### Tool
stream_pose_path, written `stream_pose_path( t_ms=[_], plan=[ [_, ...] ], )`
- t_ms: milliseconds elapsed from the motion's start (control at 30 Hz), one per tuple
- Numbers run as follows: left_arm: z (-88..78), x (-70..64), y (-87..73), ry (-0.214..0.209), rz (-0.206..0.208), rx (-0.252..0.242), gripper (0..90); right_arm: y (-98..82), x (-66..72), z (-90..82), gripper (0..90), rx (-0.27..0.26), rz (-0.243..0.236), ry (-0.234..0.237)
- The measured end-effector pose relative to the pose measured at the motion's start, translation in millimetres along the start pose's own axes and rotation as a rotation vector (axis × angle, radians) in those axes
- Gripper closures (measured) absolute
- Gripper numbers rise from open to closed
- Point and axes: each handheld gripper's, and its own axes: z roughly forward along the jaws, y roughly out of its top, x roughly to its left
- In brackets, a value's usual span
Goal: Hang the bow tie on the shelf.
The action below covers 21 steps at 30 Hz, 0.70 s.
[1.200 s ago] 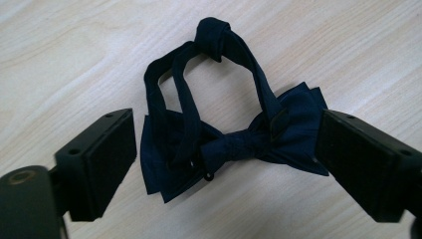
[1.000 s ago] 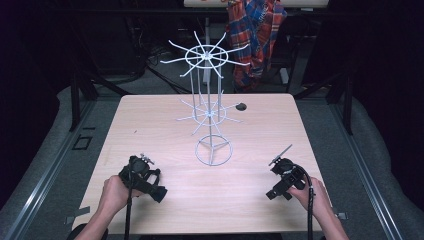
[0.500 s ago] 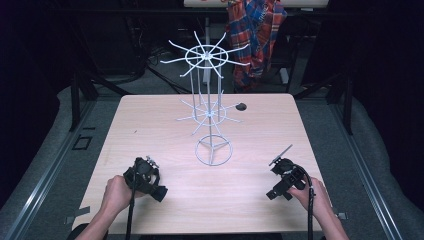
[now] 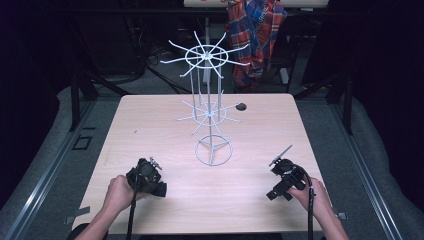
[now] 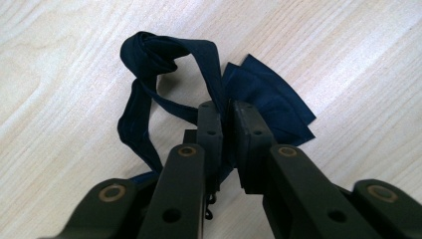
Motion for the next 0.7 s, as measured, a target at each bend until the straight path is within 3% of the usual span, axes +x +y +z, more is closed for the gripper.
stream_pose_path(
  t_ms=[133,367,700],
  plan=[
    [-4.1,0.6,-0.4,-0.008,-0.001,-0.03,85.7,-0.4,-0.4,-0.4,10.4,-0.004,0.003,0.007],
    [-23.3,3.3,-2.6,-0.012,-0.017,-0.163,86.3,-0.7,-1.9,-1.5,10.4,0.0,0.002,-0.004],
    [-38.7,8.8,-6.2,-0.048,-0.063,-0.28,86.4,-1.1,-1.6,-1.0,10.4,-0.005,0.005,-0.005]
  ],
)
